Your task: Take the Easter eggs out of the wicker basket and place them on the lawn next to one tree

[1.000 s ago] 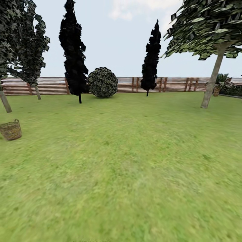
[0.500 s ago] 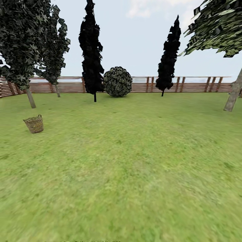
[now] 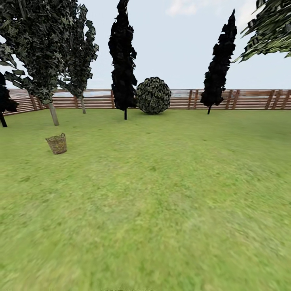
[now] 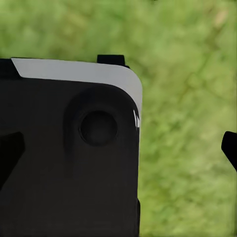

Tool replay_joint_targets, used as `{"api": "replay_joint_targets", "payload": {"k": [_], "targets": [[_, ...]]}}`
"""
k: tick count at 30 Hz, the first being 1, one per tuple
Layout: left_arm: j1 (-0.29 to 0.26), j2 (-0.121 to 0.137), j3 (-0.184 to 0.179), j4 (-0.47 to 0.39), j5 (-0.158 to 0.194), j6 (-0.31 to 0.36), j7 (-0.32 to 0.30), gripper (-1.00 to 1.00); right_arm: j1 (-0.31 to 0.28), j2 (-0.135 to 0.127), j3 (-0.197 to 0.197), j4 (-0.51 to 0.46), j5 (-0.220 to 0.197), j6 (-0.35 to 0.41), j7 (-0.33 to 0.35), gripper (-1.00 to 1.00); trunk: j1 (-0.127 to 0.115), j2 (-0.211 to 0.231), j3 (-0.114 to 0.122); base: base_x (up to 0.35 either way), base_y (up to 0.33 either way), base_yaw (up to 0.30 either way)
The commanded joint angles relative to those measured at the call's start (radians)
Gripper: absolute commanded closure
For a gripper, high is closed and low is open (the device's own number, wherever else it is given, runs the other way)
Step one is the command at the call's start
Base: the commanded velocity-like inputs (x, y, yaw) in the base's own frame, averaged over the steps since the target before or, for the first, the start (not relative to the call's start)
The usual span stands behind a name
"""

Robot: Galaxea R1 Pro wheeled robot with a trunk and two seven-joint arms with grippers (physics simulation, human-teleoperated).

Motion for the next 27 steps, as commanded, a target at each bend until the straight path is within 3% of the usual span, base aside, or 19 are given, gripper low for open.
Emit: {"api": "replay_joint_targets", "payload": {"k": [1,12,19,27], "targets": [[0.001,0.000,0.000,-0.002,0.000,-0.001,-0.001,-1.00,-0.001,0.000,0.001,0.001,0.001,-0.003,-0.002,-1.00,0.000,0.000,-0.002,0.000,0.000,0.180],[0.001,0.000,0.000,-0.002,0.000,-0.001,-0.001,-1.00,-0.001,0.001,0.002,0.002,0.004,-0.002,-0.002,-1.00,0.000,0.000,-0.017,0.000,0.000,0.179],[0.001,0.000,0.000,-0.002,0.000,-0.001,-0.001,-1.00,-0.001,0.004,0.007,0.005,0.111,-0.005,-0.002,-1.00,0.000,0.000,-0.026,0.000,0.000,0.179],[0.001,0.000,0.000,-0.002,0.000,-0.001,-0.001,-1.00,-0.001,0.003,0.007,0.005,0.133,-0.007,0.002,-1.00,0.000,0.000,-0.033,0.000,0.000,0.127]]}}
